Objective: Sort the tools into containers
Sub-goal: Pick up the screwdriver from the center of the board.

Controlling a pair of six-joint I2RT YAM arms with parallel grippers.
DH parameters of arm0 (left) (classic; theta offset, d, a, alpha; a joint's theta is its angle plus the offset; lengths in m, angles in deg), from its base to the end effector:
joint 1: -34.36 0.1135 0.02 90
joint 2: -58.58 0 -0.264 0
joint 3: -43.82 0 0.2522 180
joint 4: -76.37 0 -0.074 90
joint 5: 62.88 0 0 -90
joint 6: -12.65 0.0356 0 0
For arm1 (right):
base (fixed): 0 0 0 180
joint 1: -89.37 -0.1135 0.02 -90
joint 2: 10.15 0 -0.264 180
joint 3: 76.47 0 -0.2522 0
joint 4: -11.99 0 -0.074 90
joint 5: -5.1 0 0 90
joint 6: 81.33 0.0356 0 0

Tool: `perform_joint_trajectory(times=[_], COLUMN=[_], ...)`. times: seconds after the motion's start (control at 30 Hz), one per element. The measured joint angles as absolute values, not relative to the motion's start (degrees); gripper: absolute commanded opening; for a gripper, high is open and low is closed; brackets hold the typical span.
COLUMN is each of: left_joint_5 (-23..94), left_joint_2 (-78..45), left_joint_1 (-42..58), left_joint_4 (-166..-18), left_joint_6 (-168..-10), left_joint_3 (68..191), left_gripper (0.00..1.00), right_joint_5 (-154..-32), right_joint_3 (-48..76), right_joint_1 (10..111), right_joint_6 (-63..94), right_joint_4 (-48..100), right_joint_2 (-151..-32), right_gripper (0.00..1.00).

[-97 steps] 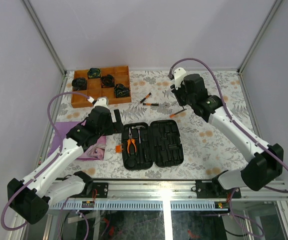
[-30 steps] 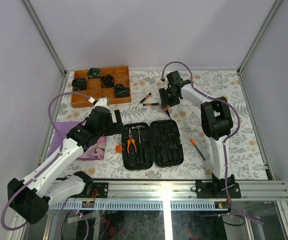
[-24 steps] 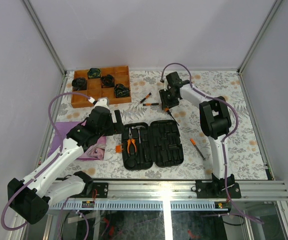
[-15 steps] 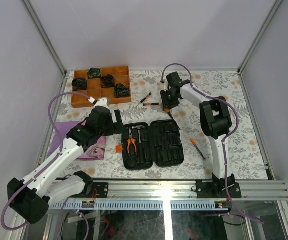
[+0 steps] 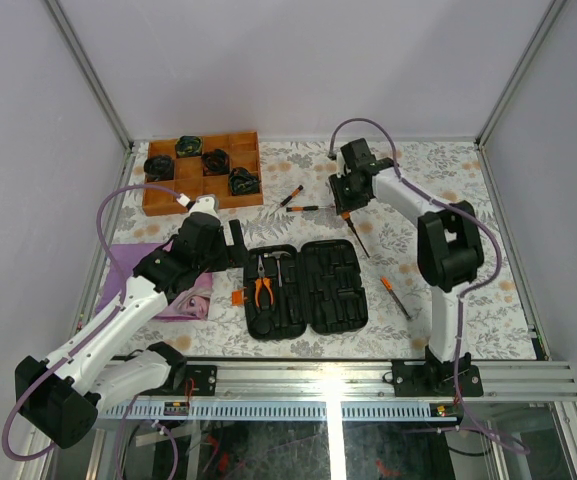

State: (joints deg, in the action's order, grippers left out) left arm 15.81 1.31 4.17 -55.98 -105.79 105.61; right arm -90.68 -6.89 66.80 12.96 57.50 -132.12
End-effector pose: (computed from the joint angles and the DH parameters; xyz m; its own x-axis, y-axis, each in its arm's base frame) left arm 0.1834 -0.0986 0.2810 -0.6955 -0.1356 -0.7056 0.0434 0.9723 -0.2297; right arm 0.4293 0.1823 0.1951 -0.8051 -0.2541 -0.5359 -0.3732 0.9193 0.1250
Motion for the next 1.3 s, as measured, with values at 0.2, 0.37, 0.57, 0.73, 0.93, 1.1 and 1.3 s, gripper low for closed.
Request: perform_joint_trajectory(times=[0.2, 0.37, 0.57, 0.73, 0.93, 1.1, 1.3], left_joint_5=[15.8, 15.8, 18.2, 20.8, 22.3, 22.4, 22.3], left_joint_2=[1.3, 1.3, 1.3, 1.2, -1.6, -3.5, -3.7], left_joint_1=[4.2, 4.2, 4.1, 3.5, 0.4, -2.5, -4.3], left_joint_4=[-56.0, -56.0, -57.6, -61.0, -66.0, -68.9, -71.0], left_joint_6=[-105.8, -105.8, -109.1, -113.0, -116.0, -117.6, -119.5], left_joint_3=[105.6, 105.6, 103.6, 98.1, 93.3, 91.1, 88.7], left_gripper=[0.89, 0.89, 0.89, 0.89, 0.88, 0.87, 0.86], right_joint_5=[-85.1, -82.4, -83.6, -88.8, -95.0, -96.9, -97.9], right_joint_3=[2.7, 9.7, 15.5, 21.4, 33.9, 40.8, 42.1], right_joint_1=[66.8, 66.8, 66.8, 66.8, 65.3, 60.5, 56.7], right_joint_6=[10.8, 10.7, 14.0, 20.3, 31.6, 39.8, 44.7], right_joint_4=[52.6, 49.6, 49.2, 47.5, 38.2, 31.2, 24.8], right_joint_2=[-118.1, -108.9, -100.4, -93.1, -87.1, -88.8, -91.6], right_gripper=[0.23, 0.23, 0.24, 0.24, 0.22, 0.22, 0.22])
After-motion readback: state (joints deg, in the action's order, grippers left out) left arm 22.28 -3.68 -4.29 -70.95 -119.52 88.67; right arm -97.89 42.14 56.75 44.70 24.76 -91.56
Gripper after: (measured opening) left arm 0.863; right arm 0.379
